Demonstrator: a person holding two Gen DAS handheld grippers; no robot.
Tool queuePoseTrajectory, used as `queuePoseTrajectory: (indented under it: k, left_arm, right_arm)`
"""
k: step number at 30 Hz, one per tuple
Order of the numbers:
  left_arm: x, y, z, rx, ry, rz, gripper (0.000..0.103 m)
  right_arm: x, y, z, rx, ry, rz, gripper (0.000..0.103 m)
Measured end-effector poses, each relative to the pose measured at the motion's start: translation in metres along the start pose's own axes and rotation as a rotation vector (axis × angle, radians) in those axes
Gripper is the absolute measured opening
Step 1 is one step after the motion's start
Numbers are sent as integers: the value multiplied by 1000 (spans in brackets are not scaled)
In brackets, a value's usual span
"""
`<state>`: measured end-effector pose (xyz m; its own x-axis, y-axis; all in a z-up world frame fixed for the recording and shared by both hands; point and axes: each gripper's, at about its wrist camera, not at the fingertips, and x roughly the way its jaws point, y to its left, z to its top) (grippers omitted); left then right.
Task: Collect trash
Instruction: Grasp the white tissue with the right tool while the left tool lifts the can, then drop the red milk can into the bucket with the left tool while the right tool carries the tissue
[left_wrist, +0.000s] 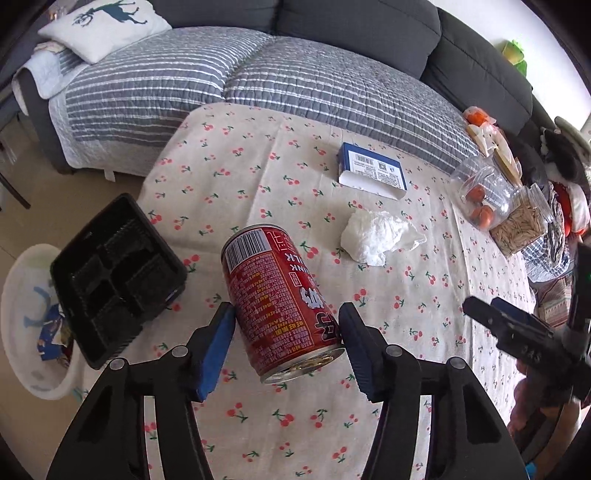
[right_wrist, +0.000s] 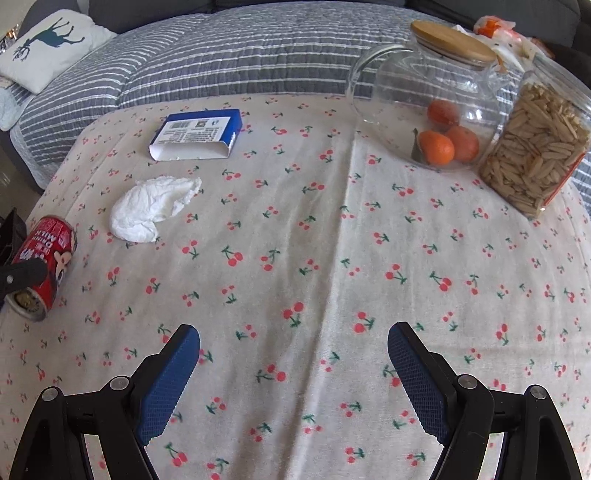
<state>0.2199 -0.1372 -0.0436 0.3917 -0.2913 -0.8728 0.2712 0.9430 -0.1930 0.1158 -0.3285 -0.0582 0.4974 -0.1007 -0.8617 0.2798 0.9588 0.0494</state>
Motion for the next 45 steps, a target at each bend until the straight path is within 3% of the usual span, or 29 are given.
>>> queuePoseTrajectory:
  k: [4,9,15,18,21,24,25,29,37,45]
  left_arm:
    - [-21,20,-4,-5,-36,-8,61]
    - [-48,39,-8,11,-96,9,61]
    - [-61,65,-13,-19,-110,10,61]
    - [-64,73,-15,-23,-115,19,61]
    - [-67,80,-17,-30,-120,23,61]
    - [-72,85,-20,-37,-129,23,61]
    - [-73,86,-21,-39,-131,21,61]
    - [-80,89,-25,-39,-141,23,61]
    - [-100,96,-35,-42,-180,27,61]
    - [-119,147,-45,-127,-212,56,61]
  right_arm:
    - [23,14,25,97,46,65,87]
    - [45,60,50,15,17,80,87]
    - [64,103,70,-51,-9,90,86]
    - [76,112,77,-44,-1,71,80]
    - [89,118,79,-51,14,42,66]
    - [94,118,76,-59,19,87,34]
    - [94,119,74,-63,22,115,15]
    - [83,123,68,-102,36,149,8]
    - [36,125,39,-164,1,175,7]
    - [-4,135,10,-157,23,194,7]
